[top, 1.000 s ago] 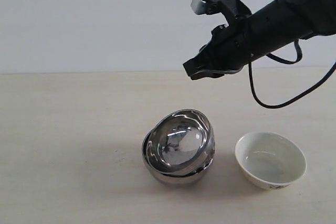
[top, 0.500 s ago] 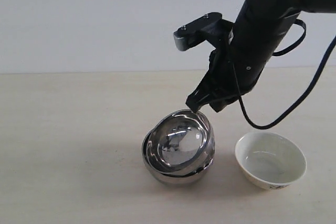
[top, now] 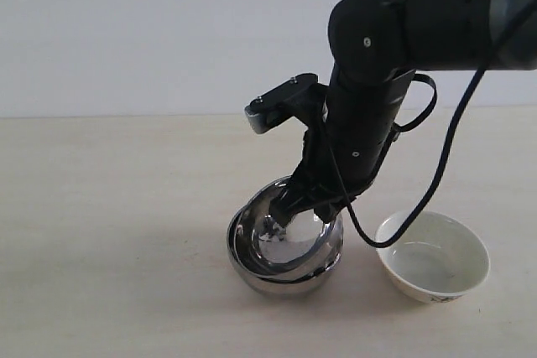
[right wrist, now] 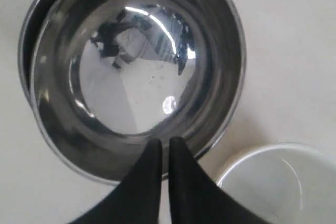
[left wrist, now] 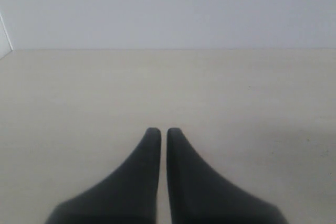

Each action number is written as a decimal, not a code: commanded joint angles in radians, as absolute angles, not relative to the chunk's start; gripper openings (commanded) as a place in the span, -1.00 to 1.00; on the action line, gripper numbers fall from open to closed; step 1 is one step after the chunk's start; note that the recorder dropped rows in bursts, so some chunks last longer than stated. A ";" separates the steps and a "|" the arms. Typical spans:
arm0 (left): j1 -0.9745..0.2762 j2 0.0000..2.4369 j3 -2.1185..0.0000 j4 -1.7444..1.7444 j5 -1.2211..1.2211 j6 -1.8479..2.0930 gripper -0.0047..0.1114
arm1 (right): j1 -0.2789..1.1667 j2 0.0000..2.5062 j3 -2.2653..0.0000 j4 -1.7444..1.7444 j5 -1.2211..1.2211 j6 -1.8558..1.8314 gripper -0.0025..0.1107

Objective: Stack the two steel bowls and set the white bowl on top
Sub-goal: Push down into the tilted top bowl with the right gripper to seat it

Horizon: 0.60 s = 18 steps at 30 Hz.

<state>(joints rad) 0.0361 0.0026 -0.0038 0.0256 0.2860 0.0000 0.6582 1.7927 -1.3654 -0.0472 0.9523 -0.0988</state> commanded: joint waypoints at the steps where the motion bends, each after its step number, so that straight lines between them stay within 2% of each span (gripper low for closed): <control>1: 0.039 0.000 0.000 0.018 0.284 -0.008 -0.85 | 0.660 1.806 -1.372 -0.059 0.912 -0.095 -0.96; 18: 0.039 0.000 0.000 0.018 0.284 -0.008 -0.85 | 0.660 1.877 -1.372 -0.060 0.893 -0.087 -0.96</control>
